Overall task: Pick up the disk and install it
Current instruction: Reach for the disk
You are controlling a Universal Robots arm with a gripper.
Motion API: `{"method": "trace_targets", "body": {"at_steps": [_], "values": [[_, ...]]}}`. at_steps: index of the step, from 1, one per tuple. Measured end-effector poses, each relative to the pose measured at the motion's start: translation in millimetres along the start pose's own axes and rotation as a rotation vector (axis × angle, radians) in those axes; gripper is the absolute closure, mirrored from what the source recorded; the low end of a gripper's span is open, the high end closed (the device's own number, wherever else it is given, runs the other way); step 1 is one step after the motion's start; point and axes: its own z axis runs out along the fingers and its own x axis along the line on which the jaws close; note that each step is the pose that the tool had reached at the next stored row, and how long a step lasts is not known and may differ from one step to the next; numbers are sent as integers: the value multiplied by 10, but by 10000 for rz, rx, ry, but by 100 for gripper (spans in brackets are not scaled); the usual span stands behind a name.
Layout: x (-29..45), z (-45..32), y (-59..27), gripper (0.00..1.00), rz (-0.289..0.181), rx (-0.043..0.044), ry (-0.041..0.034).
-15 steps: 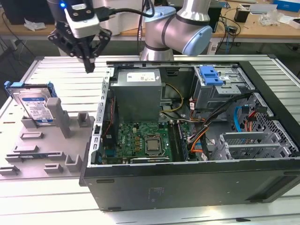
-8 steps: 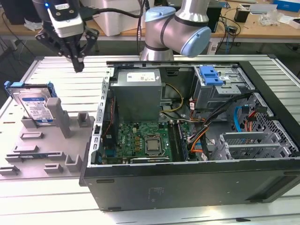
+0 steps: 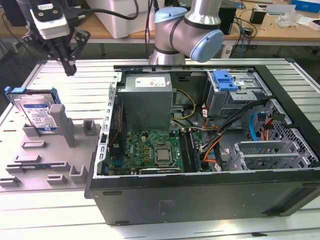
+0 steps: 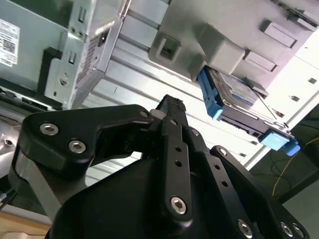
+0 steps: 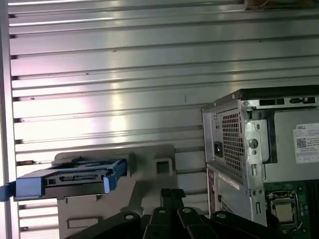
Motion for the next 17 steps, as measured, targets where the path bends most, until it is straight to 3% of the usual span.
{"method": "trace_targets", "body": {"at_steps": [12,17], "values": [[508,25,47,89,8,0,3],[785,46,52,89,8,0,3]]}}
